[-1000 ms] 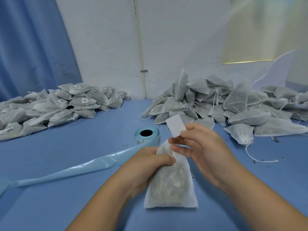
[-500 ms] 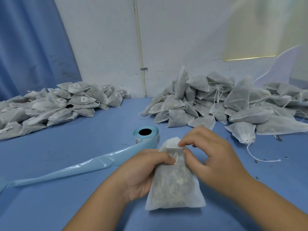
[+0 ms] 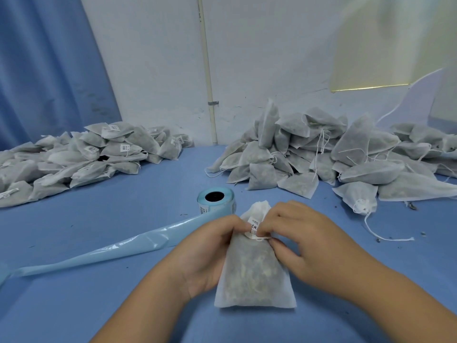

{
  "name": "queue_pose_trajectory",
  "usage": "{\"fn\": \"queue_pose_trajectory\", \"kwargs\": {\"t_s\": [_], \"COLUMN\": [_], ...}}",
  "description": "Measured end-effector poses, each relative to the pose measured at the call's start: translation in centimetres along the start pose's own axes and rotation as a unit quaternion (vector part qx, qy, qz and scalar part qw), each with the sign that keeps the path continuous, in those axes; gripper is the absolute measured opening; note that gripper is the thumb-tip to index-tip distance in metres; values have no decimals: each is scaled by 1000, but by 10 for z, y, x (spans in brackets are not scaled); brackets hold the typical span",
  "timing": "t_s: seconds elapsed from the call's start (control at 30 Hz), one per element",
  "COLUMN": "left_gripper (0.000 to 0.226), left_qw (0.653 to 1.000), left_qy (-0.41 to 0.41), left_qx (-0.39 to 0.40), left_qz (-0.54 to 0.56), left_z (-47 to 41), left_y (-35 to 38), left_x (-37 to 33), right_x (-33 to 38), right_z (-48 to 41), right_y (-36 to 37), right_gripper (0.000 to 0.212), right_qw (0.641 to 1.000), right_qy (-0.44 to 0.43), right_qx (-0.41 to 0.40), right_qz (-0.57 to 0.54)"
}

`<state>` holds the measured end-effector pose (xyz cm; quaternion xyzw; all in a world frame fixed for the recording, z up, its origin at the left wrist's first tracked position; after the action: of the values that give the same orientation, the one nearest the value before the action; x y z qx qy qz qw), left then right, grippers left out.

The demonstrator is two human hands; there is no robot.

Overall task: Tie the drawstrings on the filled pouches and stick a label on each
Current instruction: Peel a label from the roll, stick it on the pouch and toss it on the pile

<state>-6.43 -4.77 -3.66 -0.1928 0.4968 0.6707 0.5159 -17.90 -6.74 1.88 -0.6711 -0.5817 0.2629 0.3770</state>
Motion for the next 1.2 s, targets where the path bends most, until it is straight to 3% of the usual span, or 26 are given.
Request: {"fn": "queue_pose_trajectory", "kwargs": {"t_s": [0.13, 0.27, 0.33, 0.43, 0.53, 0.63, 0.7, 0.87, 0.97, 1.03, 1.2], "left_gripper": [39, 27, 22, 27, 44, 51, 46, 33, 38, 31, 26], "left_qw": [996, 970, 964, 968, 970, 969, 963, 938, 963, 968, 943], "left_qy": [46, 129, 153, 164, 169, 168, 175, 195, 170, 186, 242], "left_qx": [-79, -178, -178, -140, -122, -138, -158, -155, -106, -124, -227], "left_qz": [-15, -102, -125, -130, -125, -116, -133, -240, -178, -111, 16], "left_z": [0, 6, 9, 8, 7, 6, 6, 10, 11, 13, 20], "left_y": [-11, -22, -17, -9, -6, -8, -9, -6, -9, -18, -50], "left_x": [-5, -16, -19, -18, -16, -15, -17, -24, -23, -29, -45], "right_x": [-3, -10, -23, -32, -23, -24, -24, -15, -16, -10, 0], "right_z": [3, 4, 10, 15, 11, 12, 13, 10, 9, 1, -20], "right_y": [7, 5, 6, 23, 37, 40, 42, 51, 54, 54, 60], "right_gripper": [44, 24, 17, 51, 44, 32, 31, 36, 40, 38, 19], "right_qw": [999, 980, 931, 857, 805, 809, 795, 702, 698, 711, 803], "right_qy": [2, 103, 213, 310, 313, 306, 316, 356, 378, 354, 321], "right_qx": [41, -80, -178, -196, -157, -152, -158, -189, -177, -150, -66], "right_qz": [-31, -152, -237, -361, -478, -478, -494, -587, -582, -589, -498]}}
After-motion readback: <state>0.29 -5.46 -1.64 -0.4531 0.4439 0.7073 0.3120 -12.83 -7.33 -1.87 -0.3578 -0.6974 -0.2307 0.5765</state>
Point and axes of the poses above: each hand's wrist, its own z-axis away from the middle knuckle, its own y-axis out of the palm, x = y × z, the point moved 7 cm from there along -z, towards the middle knuckle, and after that the axes turned 12 degrees about -y, right-handed, at the moved point
